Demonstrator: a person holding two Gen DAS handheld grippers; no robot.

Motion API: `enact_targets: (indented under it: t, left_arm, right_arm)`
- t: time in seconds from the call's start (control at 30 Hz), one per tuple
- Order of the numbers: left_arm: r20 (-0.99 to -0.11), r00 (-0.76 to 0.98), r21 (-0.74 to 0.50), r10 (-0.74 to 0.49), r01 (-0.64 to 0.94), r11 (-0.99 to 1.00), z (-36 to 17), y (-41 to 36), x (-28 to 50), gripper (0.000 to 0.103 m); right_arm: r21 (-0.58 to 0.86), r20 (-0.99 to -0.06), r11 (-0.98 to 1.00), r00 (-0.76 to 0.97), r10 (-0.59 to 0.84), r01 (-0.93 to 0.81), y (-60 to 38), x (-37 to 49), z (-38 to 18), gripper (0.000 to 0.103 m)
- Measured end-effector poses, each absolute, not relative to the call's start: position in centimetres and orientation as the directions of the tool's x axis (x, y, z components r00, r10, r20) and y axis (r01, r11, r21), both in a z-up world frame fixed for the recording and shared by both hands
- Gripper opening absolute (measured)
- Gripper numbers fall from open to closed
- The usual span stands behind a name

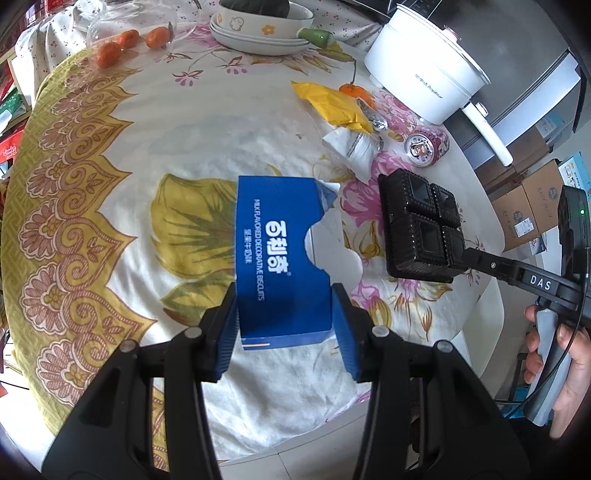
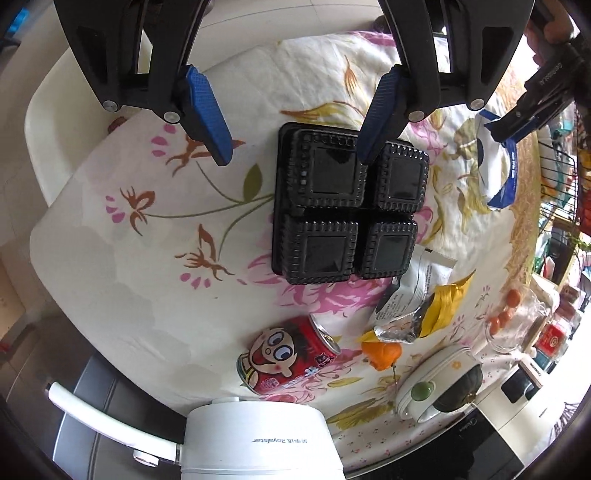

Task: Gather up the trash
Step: 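Lift the blue box and black tray off the table with both grippers, then carry box and tray to the white bin while the left gripper opens to drop the box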

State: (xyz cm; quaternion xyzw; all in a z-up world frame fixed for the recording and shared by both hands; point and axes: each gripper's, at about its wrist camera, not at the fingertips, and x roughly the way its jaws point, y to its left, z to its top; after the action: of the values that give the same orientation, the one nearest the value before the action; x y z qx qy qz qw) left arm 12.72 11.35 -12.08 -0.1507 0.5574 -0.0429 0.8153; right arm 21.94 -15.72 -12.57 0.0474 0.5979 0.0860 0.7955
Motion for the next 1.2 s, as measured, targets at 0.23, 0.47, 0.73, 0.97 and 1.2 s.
enact_targets:
  t: [0.23,0.47,0.73,0.97,1.2]
  left_arm:
    - [-0.895,0.375,-0.302,-0.243,-0.107,0.947,-12.3,11.3,12.6,0.049]
    - [-0.895,0.372,-0.302,-0.247,-0.097,0.948,-12.3,11.0,11.9,0.049]
    - [-0.879,0.39,-0.325,-0.275,-0.068,0.943,-11.4,9.4,10.6,0.049]
    - [-0.875,0.393,-0.329,-0.283,-0.053,0.943,-11.1,8.6,9.4,0.049]
    - [-0.879,0.388,-0.325,-0.277,-0.063,0.944,-11.4,8.4,9.0,0.049]
  right_arm:
    - [0.291,-0.905,0.956,0.312,0.289,-0.043,-15.9,23.1,-14.1,0.069]
    - [0.291,-0.911,0.954,0.284,0.3,-0.074,-16.1,21.1,-14.9,0.066]
    - [0.287,-0.92,0.956,0.261,0.293,-0.062,-19.3,17.5,-14.8,0.063]
    - [0.355,-0.91,0.935,0.231,0.345,0.005,-21.1,15.1,-16.5,0.081]
    - [0.548,-0.823,0.836,0.207,0.529,0.042,-22.4,14.7,-17.9,0.063]
